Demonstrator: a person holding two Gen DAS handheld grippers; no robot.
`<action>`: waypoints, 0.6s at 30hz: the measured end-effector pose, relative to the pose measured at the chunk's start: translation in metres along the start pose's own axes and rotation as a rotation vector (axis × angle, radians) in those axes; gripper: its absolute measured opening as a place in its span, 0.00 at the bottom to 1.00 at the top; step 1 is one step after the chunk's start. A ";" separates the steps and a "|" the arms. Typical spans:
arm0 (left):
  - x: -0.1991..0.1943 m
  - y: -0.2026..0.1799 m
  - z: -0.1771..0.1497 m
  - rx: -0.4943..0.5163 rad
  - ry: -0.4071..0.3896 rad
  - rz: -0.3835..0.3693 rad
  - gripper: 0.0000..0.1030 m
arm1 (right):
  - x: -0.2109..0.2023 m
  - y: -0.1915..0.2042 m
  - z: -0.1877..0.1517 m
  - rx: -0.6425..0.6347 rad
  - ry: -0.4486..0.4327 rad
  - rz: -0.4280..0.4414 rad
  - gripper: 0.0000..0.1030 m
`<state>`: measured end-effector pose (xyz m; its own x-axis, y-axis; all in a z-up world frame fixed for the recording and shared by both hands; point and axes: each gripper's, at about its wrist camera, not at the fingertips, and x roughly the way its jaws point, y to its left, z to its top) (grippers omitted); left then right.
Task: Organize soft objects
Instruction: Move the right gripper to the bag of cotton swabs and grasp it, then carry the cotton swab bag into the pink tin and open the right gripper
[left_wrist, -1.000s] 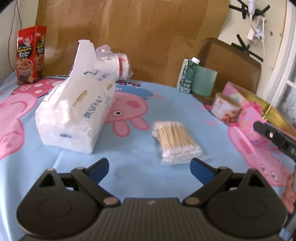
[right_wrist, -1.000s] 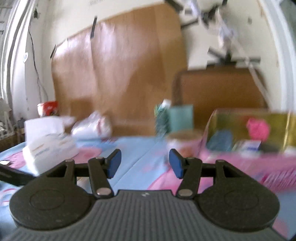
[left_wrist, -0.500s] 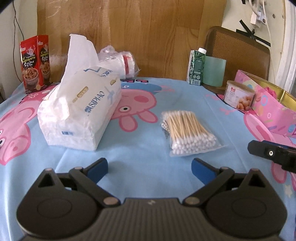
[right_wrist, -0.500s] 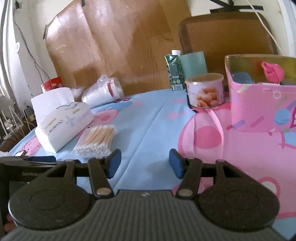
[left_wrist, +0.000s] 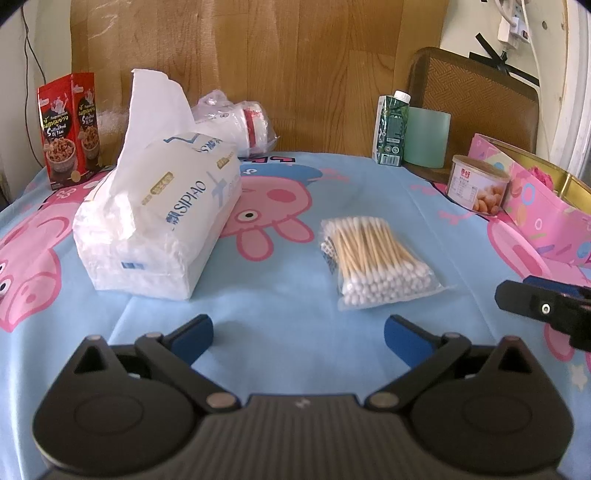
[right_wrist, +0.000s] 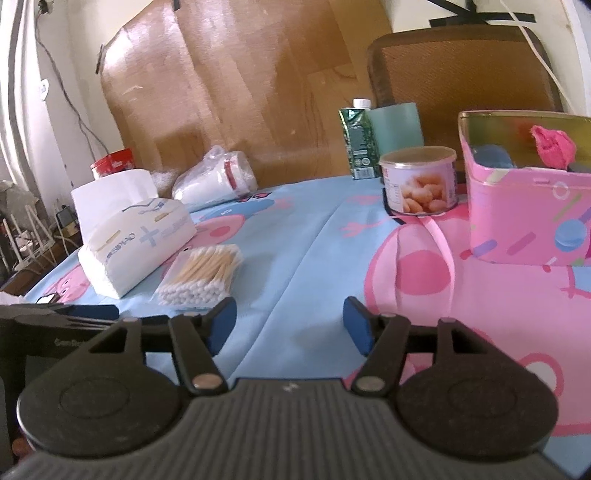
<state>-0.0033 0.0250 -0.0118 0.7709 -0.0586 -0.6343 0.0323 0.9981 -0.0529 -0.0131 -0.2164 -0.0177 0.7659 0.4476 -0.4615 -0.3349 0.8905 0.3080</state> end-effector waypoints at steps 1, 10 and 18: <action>0.000 0.000 0.000 0.000 0.000 0.000 1.00 | 0.000 0.000 0.000 -0.002 0.001 0.003 0.65; -0.011 0.022 0.006 -0.116 -0.002 -0.141 1.00 | 0.001 0.011 -0.001 -0.063 0.013 0.030 0.70; 0.008 0.017 0.045 -0.150 0.051 -0.235 0.95 | 0.029 0.061 0.005 -0.355 0.065 0.097 0.81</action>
<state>0.0320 0.0422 0.0174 0.7203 -0.2926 -0.6289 0.1088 0.9431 -0.3142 -0.0087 -0.1490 -0.0082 0.6885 0.5256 -0.4996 -0.5825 0.8112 0.0506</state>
